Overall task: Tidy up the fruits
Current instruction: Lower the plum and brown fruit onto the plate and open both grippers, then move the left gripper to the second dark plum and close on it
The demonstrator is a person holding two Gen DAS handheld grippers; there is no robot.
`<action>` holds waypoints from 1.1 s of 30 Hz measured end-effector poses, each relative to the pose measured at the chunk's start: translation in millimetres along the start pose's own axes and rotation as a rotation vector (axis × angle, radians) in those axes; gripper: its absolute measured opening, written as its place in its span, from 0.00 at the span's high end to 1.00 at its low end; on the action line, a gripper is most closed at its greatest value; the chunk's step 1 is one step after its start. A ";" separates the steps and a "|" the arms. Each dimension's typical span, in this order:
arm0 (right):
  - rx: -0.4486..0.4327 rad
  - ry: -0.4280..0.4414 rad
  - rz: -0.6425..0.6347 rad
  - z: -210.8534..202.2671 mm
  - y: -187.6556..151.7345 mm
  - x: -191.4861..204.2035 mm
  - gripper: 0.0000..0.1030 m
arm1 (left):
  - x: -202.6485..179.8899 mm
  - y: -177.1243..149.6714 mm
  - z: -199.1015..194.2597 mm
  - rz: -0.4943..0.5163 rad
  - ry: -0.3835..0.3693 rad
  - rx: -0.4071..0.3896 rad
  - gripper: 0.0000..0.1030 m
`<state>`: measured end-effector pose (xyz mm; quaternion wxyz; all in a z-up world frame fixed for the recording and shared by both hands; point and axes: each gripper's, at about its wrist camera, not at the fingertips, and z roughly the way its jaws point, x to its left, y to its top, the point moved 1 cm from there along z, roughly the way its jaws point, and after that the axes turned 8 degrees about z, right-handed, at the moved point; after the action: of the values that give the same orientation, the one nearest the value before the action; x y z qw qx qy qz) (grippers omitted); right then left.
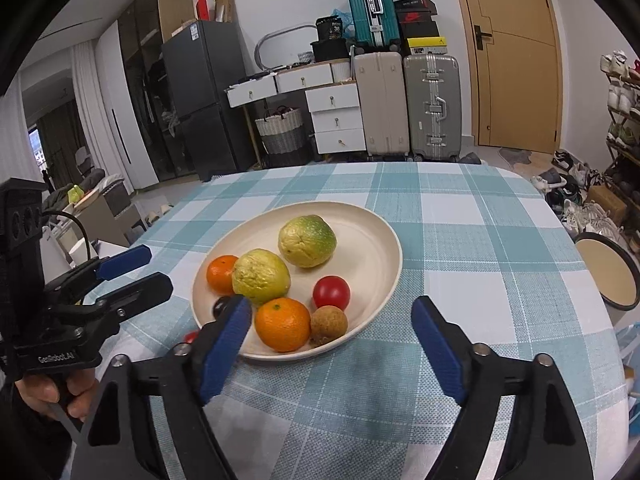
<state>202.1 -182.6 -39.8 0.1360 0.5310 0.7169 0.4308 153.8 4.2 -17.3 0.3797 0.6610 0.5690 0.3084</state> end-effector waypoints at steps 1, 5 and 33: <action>-0.007 0.003 -0.003 -0.9 -0.5 0.5 0.12 | 0.9 -0.5 -0.7 -0.003 0.005 0.004 0.17; -0.009 -0.022 -0.020 1.1 -1.7 1.8 0.02 | 3.3 -2.9 -2.2 -0.014 0.028 0.019 0.01; -0.026 -0.038 0.049 -43.1 -17.2 8.5 0.00 | -1.2 -24.6 -26.5 0.014 0.034 0.075 0.01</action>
<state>159.5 -196.6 -25.1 0.1460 0.5547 0.6954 0.4328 118.6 8.6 -24.5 0.3426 0.6735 0.5819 0.3006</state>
